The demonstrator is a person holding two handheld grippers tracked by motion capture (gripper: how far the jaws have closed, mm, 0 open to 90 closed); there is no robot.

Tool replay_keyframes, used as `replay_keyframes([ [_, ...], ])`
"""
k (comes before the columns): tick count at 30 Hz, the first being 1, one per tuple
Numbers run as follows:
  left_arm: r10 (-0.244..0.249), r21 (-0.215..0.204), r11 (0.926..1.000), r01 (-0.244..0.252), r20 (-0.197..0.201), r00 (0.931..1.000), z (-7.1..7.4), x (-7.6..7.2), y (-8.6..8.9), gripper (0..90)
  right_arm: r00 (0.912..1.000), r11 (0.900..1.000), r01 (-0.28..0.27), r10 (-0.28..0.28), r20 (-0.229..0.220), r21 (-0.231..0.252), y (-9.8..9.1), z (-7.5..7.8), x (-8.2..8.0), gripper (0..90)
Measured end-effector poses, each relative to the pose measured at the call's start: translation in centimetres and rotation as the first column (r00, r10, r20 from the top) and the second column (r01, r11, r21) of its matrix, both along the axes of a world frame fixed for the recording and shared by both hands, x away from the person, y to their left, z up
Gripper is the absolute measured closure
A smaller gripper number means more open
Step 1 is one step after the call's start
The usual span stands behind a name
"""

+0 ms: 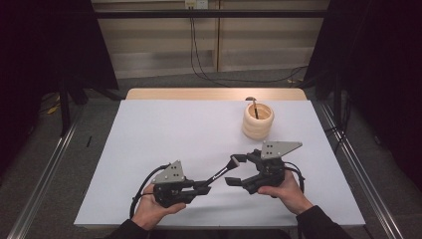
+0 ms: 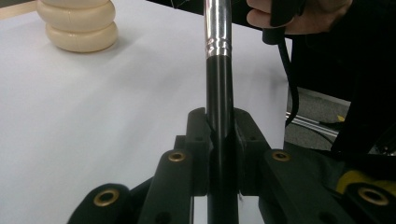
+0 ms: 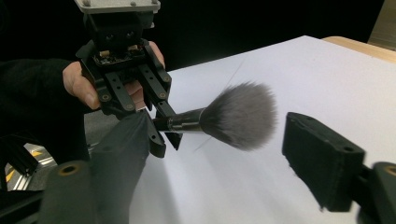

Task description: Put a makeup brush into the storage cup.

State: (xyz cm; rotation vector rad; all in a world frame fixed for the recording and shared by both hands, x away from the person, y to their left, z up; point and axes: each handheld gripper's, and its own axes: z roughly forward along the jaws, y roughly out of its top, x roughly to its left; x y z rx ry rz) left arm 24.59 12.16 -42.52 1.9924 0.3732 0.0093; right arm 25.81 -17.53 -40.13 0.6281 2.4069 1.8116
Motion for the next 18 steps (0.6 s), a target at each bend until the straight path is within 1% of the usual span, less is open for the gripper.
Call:
replay_keyframes([
  [2, -0.002, -0.003, 1.0000, 0.002, 0.001, 1.0000, -0.07, -0.06, -0.11, 79.4, 0.9999, 0.9999, -0.010, 0.010, -0.010, 0.003, 0.03, -0.08, 0.08, 29.6],
  [3, -0.008, -0.014, 0.9999, 0.008, -0.002, 1.0000, -0.13, -0.06, -0.15, 79.4, 0.9998, 0.9999, -0.013, 0.013, -0.012, 0.003, 0.10, -0.14, 0.12, 31.8],
  [4, -0.011, -0.016, 0.9998, 0.011, -0.001, 0.9999, -0.16, -0.07, -0.19, 79.4, 0.9997, 0.9998, -0.021, 0.021, -0.015, 0.004, 0.16, -0.18, 0.15, 33.2],
  [6, -0.006, -0.005, 1.0000, 0.006, 0.004, 1.0000, -0.14, -0.11, -0.20, 79.4, 0.9994, 0.9996, -0.027, 0.027, -0.020, -0.001, 0.29, -0.29, 0.18, 36.7],
  [7, -0.009, -0.006, 0.9999, 0.009, 0.005, 0.9999, -0.16, -0.12, -0.22, 79.4, 0.9992, 0.9995, -0.032, 0.032, -0.024, -0.001, 0.36, -0.34, 0.19, 39.0],
  [8, -0.012, -0.023, 0.9996, 0.012, -0.001, 0.9999, -0.26, -0.15, -0.28, 79.4, 0.9990, 0.9993, -0.037, 0.037, -0.025, 0.000, 0.41, -0.37, 0.20, 40.2],
  [11, -0.008, -0.022, 0.9997, 0.008, 0.000, 1.0000, -0.35, -0.18, -0.38, 79.4, 0.9981, 0.9985, -0.054, 0.054, -0.030, 0.007, 0.50, -0.37, 0.19, 47.3],
  [15, -0.020, -0.026, 0.9995, 0.020, 0.000, 0.9998, -0.44, -0.12, -0.41, 79.4, 0.9968, 0.9975, -0.070, 0.071, -0.037, 0.013, 0.49, -0.45, 0.27, 55.2],
  [16, -0.015, -0.015, 0.9998, 0.014, -0.003, 0.9999, -0.44, -0.20, -0.45, 79.4, 0.9969, 0.9976, -0.068, 0.069, -0.039, 0.013, 0.48, -0.47, 0.28, 56.0],
  [17, -0.012, -0.014, 0.9998, 0.012, 0.000, 0.9999, -0.48, -0.20, -0.47, 79.4, 0.9963, 0.9971, -0.074, 0.075, -0.043, 0.016, 0.47, -0.50, 0.33, 58.1],
  [18, -0.023, -0.021, 0.9995, 0.023, 0.000, 0.9997, -0.57, -0.13, -0.49, 79.4, 0.9959, 0.9968, -0.078, 0.079, -0.044, 0.016, 0.47, -0.51, 0.34, 60.2],
])
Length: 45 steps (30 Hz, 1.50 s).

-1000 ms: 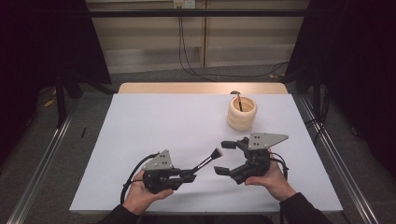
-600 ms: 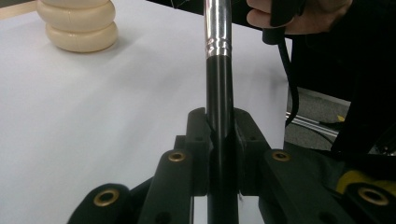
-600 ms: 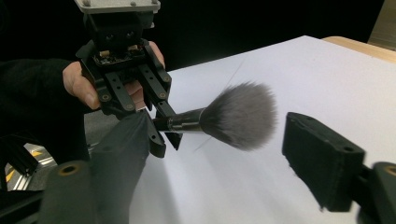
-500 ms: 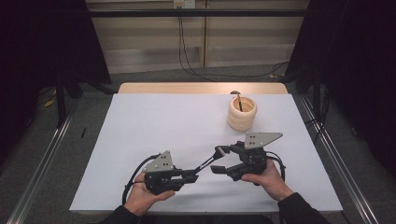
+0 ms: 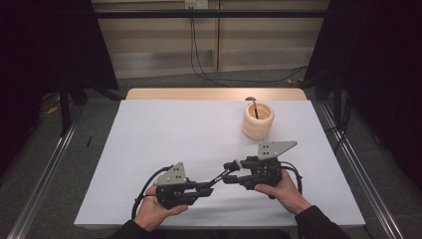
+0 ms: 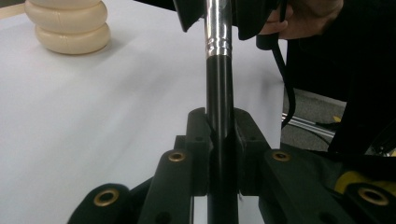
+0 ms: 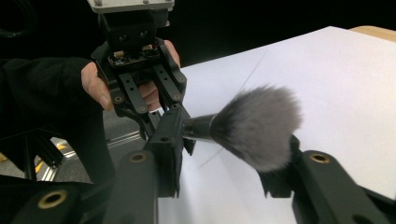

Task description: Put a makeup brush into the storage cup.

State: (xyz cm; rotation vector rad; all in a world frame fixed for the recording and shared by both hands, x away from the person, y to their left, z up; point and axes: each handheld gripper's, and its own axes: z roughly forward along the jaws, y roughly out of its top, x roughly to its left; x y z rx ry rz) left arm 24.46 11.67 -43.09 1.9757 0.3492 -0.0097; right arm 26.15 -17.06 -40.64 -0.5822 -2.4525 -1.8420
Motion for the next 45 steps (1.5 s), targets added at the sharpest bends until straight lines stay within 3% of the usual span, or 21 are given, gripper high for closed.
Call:
replay_keyframes([
  [6, -0.002, 0.006, 1.0000, 0.002, -0.009, 1.0000, -0.5, 0.1, -0.1, 79.1, 0.9998, 0.9998, -0.018, 0.018, -0.012, 0.010, -0.1, 0.0, 0.1, 70.1],
  [12, 0.007, 0.025, 0.9996, -0.008, 0.015, 0.9999, -0.8, 0.4, -0.1, 76.8, 0.9983, 0.9981, -0.052, 0.052, -0.027, 0.032, -0.2, 0.1, 0.1, 74.8],
  [16, 0.008, -0.004, 1.0000, -0.008, 0.013, 0.9999, -1.1, 0.5, -0.1, 74.6, 0.9965, 0.9963, -0.074, 0.075, -0.035, 0.044, -0.1, 0.3, 0.0, 76.7],
  [18, 0.021, 0.003, 0.9998, -0.022, 0.022, 0.9995, -1.0, 0.6, 0.0, 73.5, 0.9964, 0.9960, -0.077, 0.078, -0.034, 0.046, -0.1, 0.4, -0.1, 77.1],
  [27, 0.072, -0.028, 0.9971, -0.071, 0.030, 0.9970, -0.9, 0.5, 0.2, 57.4, 0.9985, 0.9983, -0.047, 0.048, -0.028, 0.034, -0.2, 0.6, -0.1, 77.2],
  [29, 0.096, -0.034, 0.9949, -0.095, 0.026, 0.9950, -0.8, 0.5, 0.2, 49.0, 0.9989, 0.9989, -0.036, 0.036, -0.030, 0.030, -0.3, 0.6, -0.1, 77.1],
  [38, 0.179, -0.036, 0.9834, -0.178, 0.016, 0.9838, -0.2, 0.5, 0.8, 28.6, 0.9995, 0.9997, -0.005, 0.005, -0.032, 0.024, -0.6, 0.8, -0.1, 77.1],
  [45, 0.207, -0.058, 0.9770, -0.205, 0.024, 0.9781, 0.2, 0.5, 1.3, 12.6, 0.9992, 0.9996, 0.020, -0.020, -0.034, 0.021, -1.0, 1.0, 0.0, 77.2],
])
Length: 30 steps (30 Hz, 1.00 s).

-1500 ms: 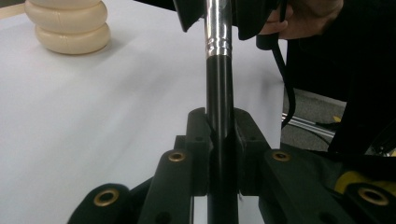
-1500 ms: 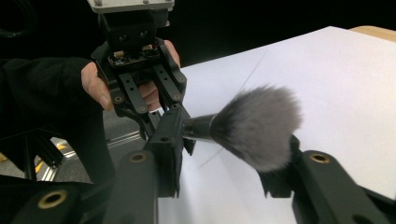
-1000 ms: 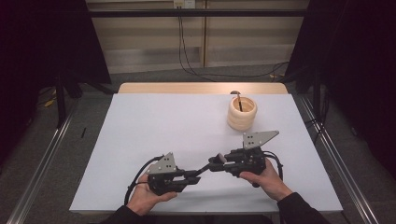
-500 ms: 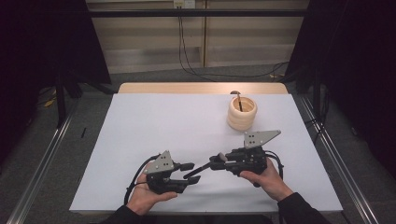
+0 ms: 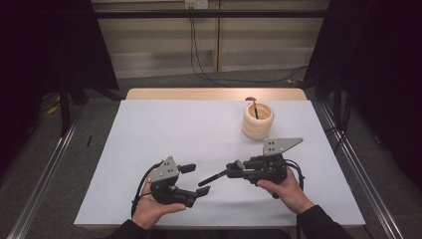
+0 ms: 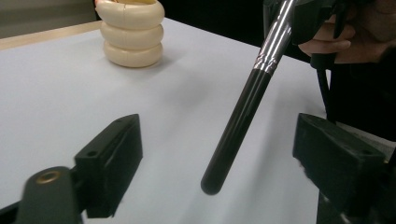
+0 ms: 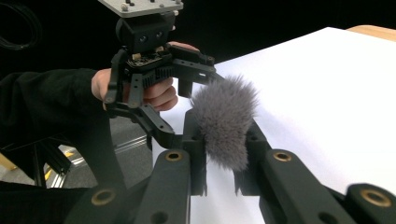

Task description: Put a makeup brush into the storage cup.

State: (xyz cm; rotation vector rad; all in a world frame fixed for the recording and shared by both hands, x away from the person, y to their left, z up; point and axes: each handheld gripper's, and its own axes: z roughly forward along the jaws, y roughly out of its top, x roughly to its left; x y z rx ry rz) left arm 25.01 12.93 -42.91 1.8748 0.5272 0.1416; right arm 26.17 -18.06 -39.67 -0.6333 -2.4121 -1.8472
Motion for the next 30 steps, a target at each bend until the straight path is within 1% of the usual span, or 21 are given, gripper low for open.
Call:
replay_keyframes([
  [1, 0.009, 0.013, 0.9999, -0.009, 0.002, 1.0000, 0.0, 0.0, 0.1, 10.5, 1.0000, 1.0000, 0.005, -0.005, 0.001, -0.003, -0.1, 0.0, 0.0, 77.2],
  [3, 0.016, 0.015, 0.9998, -0.016, 0.002, 0.9999, 0.1, 0.0, 0.4, 7.4, 0.9999, 0.9998, 0.016, -0.016, 0.001, -0.007, -0.2, 0.1, 0.0, 77.2],
  [5, 0.035, 0.014, 0.9993, -0.035, -0.010, 0.9993, 0.1, 0.1, 0.6, 4.5, 0.9997, 0.9997, 0.024, -0.024, 0.000, -0.011, -0.3, 0.1, 0.1, 77.2],
  [6, 0.042, 0.023, 0.9989, -0.041, -0.014, 0.9990, 0.2, 0.2, 0.7, 3.1, 0.9996, 0.9995, 0.027, -0.027, 0.000, -0.015, -0.4, 0.2, 0.1, 77.1],
  [7, 0.042, 0.010, 0.9991, -0.042, -0.015, 0.9990, 0.2, 0.2, 0.9, 3.0, 0.9995, 0.9993, 0.032, -0.032, 0.001, -0.018, -0.4, 0.2, 0.1, 77.2],
  [10, 0.068, 0.019, 0.9975, -0.067, -0.005, 0.9977, 0.3, 0.2, 1.3, 2.7, 0.9989, 0.9988, 0.046, -0.046, -0.001, -0.018, -0.7, 0.3, 0.2, 77.2],
  [11, 0.085, 0.026, 0.9961, -0.085, -0.009, 0.9964, 0.4, 0.2, 1.4, 2.8, 0.9987, 0.9985, 0.051, -0.051, -0.002, -0.018, -0.8, 0.4, 0.2, 77.2],
  [13, 0.079, 0.023, 0.9966, -0.079, -0.011, 0.9968, 0.4, 0.2, 1.8, 2.6, 0.9982, 0.9979, 0.061, -0.061, 0.000, -0.023, -0.9, 0.5, 0.2, 77.2],
  [14, 0.086, 0.014, 0.9962, -0.086, -0.012, 0.9962, 0.3, 0.1, 1.9, 2.6, 0.9977, 0.9975, 0.067, -0.067, 0.000, -0.024, -1.0, 0.5, 0.2, 77.2],
  [15, 0.098, 0.018, 0.9951, -0.097, -0.006, 0.9952, 0.3, 0.1, 2.1, 2.6, 0.9975, 0.9972, 0.070, -0.070, -0.001, -0.025, -1.1, 0.6, 0.2, 77.2],
  [17, 0.104, 0.024, 0.9943, -0.104, -0.013, 0.9945, 0.3, -0.1, 2.5, 2.3, 0.9968, 0.9963, 0.080, -0.080, 0.000, -0.029, -1.3, 0.6, 0.3, 77.2],
  [18, 0.099, 0.013, 0.9950, -0.099, -0.008, 0.9950, 0.3, -0.1, 2.7, 2.4, 0.9963, 0.9958, 0.085, -0.085, 0.002, -0.032, -1.4, 0.6, 0.3, 77.1],
  [20, 0.111, 0.015, 0.9938, -0.111, -0.001, 0.9939, 0.3, -0.2, 3.1, 2.0, 0.9959, 0.9954, 0.090, -0.090, -0.001, -0.032, -1.5, 0.7, 0.4, 77.2],
  [21, 0.119, 0.019, 0.9927, -0.120, 0.003, 0.9928, 0.3, -0.3, 3.3, 2.4, 0.9954, 0.9949, 0.095, -0.096, -0.002, -0.032, -1.6, 0.7, 0.4, 77.1],
  [22, 0.143, 0.023, 0.9894, -0.143, 0.008, 0.9897, 0.3, -0.5, 3.5, 2.3, 0.9951, 0.9947, 0.099, -0.099, -0.001, -0.031, -1.7, 0.8, 0.4, 77.1],
  [23, 0.128, 0.013, 0.9916, -0.129, 0.010, 0.9917, 0.3, -0.4, 3.7, 1.9, 0.9944, 0.9939, 0.105, -0.106, -0.002, -0.033, -1.8, 0.9, 0.5, 77.1],
  [25, 0.146, 0.022, 0.9890, -0.146, 0.031, 0.9889, 0.3, -0.7, 4.1, 2.1, 0.9934, 0.9929, 0.115, -0.115, -0.002, -0.033, -2.0, 1.0, 0.6, 77.2],
  [26, 0.166, 0.031, 0.9855, -0.167, 0.037, 0.9855, 0.4, -0.9, 4.2, 2.1, 0.9929, 0.9923, 0.119, -0.119, -0.001, -0.036, -2.1, 1.0, 0.6, 77.1],
  [28, 0.165, 0.024, 0.9859, -0.166, 0.038, 0.9856, 0.3, -1.2, 4.6, 1.8, 0.9914, 0.9907, 0.130, -0.131, -0.003, -0.040, -2.3, 1.1, 0.8, 77.2],
  [29, 0.176, 0.022, 0.9839, -0.177, 0.046, 0.9833, 0.2, -1.5, 4.7, 2.0, 0.9912, 0.9903, 0.132, -0.132, -0.002, -0.043, -2.3, 1.2, 0.9, 77.2],
  [30, 0.171, 0.027, 0.9846, -0.173, 0.047, 0.9841, 0.1, -1.6, 4.9, 1.9, 0.9911, 0.9901, 0.133, -0.133, 0.003, -0.046, -2.4, 1.2, 0.9, 77.2],
])
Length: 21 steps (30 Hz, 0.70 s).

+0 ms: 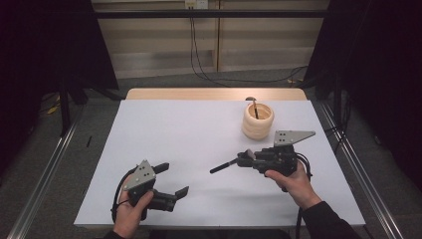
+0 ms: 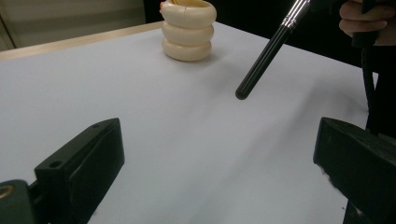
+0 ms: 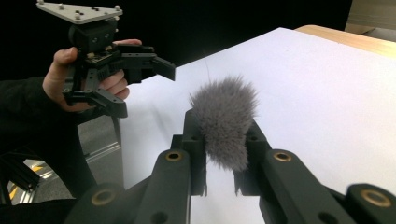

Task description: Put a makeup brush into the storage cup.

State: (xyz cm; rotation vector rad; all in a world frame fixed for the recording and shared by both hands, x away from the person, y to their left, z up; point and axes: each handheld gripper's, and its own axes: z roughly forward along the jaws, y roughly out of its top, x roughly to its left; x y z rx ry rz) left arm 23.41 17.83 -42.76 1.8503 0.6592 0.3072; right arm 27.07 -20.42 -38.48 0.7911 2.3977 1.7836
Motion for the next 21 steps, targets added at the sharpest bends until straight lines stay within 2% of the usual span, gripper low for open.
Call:
replay_keyframes([
  [2, 0.010, 0.002, 0.9999, -0.010, 0.000, 0.9999, -0.1, -0.2, 0.3, 1.7, 1.0000, 1.0000, 0.001, -0.001, -0.002, -0.003, 0.0, 0.1, 0.1, 77.2],
  [4, 0.004, -0.020, 0.9998, -0.004, 0.001, 1.0000, -0.3, -0.3, 0.7, 1.8, 1.0000, 0.9999, 0.010, -0.010, -0.001, -0.011, -0.1, 0.1, 0.2, 77.1],
  [5, 0.024, -0.009, 0.9997, -0.024, 0.008, 0.9997, -0.2, -0.4, 0.8, 1.6, 0.9999, 0.9999, 0.013, -0.013, -0.001, -0.011, -0.1, 0.1, 0.2, 77.2],
  [9, 0.050, -0.007, 0.9987, -0.050, 0.022, 0.9985, -0.2, -0.3, 1.6, 1.4, 0.9995, 0.9995, 0.030, -0.030, -0.001, -0.006, -0.4, 0.3, 0.4, 77.1],
  [11, 0.066, -0.022, 0.9976, -0.065, 0.017, 0.9977, -0.4, -0.3, 1.9, 1.4, 0.9992, 0.9992, 0.040, -0.040, -0.003, -0.003, -0.6, 0.4, 0.6, 77.2],
  [13, 0.067, -0.002, 0.9977, -0.067, 0.029, 0.9973, -0.4, -0.2, 2.2, 1.3, 0.9990, 0.9990, 0.044, -0.044, -0.004, -0.005, -0.8, 0.5, 0.7, 77.2],
  [14, 0.064, -0.001, 0.9979, -0.064, 0.033, 0.9974, -0.5, -0.2, 2.2, 1.3, 0.9987, 0.9987, 0.051, -0.051, -0.004, -0.005, -0.9, 0.6, 0.8, 77.2],
  [16, 0.068, -0.008, 0.9976, -0.068, 0.014, 0.9976, -0.7, -0.2, 2.1, 1.3, 0.9984, 0.9984, 0.056, -0.057, -0.004, -0.007, -1.2, 0.8, 1.0, 77.1],
  [21, 0.063, -0.008, 0.9980, -0.063, 0.019, 0.9978, -0.7, -0.3, 2.2, 1.2, 0.9968, 0.9967, 0.080, -0.080, 0.003, -0.011, -1.7, 1.5, 1.4, 77.2],
])
